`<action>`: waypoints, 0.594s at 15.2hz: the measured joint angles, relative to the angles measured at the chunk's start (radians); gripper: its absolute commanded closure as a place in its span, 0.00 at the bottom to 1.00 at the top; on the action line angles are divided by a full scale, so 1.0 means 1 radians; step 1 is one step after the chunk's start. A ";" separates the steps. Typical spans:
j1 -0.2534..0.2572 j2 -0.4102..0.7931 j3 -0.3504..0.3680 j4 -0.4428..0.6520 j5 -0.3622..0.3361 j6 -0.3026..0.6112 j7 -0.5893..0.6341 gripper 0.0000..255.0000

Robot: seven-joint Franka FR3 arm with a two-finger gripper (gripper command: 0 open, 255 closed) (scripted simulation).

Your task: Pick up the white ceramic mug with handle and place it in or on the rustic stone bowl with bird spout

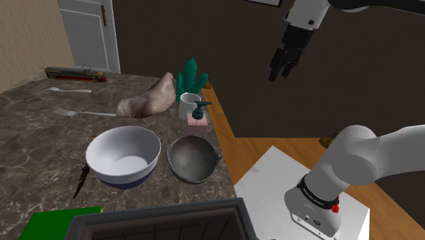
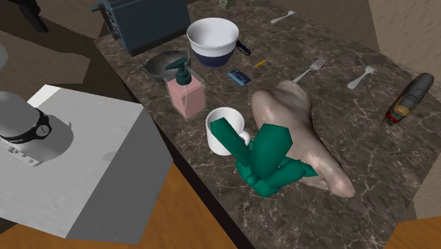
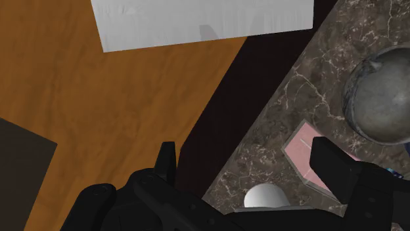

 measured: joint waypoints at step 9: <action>0.011 0.220 0.044 0.026 0.025 0.189 0.045 0.00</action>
